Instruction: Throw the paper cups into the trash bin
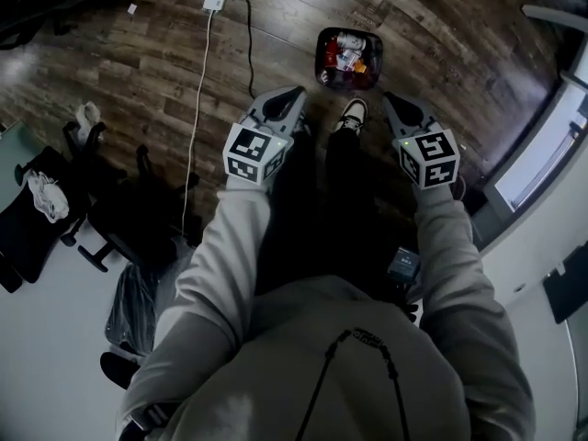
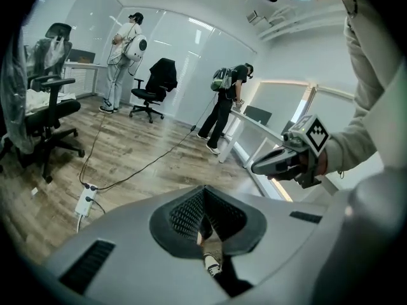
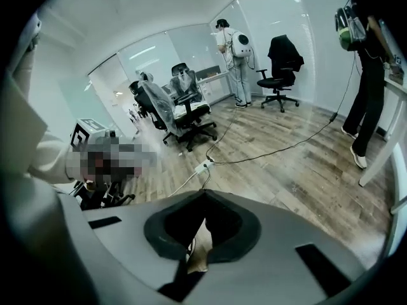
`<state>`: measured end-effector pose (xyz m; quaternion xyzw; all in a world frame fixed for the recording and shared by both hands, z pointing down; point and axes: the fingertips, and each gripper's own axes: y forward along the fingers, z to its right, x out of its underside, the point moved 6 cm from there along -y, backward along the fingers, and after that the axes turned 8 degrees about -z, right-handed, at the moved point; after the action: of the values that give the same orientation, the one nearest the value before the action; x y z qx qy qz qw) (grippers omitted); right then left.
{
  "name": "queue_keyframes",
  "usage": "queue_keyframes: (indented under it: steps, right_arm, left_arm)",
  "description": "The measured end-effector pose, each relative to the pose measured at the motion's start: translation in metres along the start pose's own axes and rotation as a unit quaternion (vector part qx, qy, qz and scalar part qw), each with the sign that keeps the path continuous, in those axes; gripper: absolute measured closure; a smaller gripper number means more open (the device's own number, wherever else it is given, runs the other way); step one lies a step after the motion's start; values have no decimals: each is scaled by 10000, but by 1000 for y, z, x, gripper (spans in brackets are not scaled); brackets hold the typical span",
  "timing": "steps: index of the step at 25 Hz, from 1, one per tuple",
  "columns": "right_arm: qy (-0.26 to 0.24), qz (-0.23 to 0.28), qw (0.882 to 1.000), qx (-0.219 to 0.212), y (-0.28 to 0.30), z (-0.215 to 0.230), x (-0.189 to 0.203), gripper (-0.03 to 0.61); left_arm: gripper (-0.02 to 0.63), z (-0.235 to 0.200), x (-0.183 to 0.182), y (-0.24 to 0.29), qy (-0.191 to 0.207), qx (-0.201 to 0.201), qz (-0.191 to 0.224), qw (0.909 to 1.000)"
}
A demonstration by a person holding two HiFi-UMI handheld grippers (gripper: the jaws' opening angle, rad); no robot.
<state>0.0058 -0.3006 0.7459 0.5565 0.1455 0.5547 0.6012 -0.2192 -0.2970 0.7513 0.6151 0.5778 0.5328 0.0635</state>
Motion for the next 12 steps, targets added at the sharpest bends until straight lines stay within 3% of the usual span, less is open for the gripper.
queue_keyframes:
  steps: [7, 12]
  right_arm:
    - [69, 178, 9998, 88, -38, -14, -13, 558]
    - [30, 541, 9985, 123, -76, -21, -45, 558]
  left_arm:
    - [620, 30, -26, -20, 199, 112, 142, 9996]
    - [620, 48, -68, -44, 632, 87, 363, 9973]
